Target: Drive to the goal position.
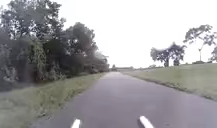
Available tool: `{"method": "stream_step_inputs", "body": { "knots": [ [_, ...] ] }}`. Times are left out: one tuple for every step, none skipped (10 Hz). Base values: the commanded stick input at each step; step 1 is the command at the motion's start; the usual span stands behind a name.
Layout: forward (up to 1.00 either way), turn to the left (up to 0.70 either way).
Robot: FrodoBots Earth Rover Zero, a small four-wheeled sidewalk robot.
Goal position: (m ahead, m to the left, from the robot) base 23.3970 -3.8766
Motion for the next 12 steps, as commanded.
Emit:
{"method": "stream_step_inputs", "body": {
  "knots": [
    [0.70,-0.01],
    [0.70,0.00],
    [0.70,0.00],
    [0.70,0.00],
    [0.70,0.00],
    [0.70,0.00],
    [0.70,0.00],
    [0.70,-0.03],
    [0.70,-0.15],
    [0.70,-0.33],
    [0.70,-0.10],
    [0.70,0.00]
  ]
}}
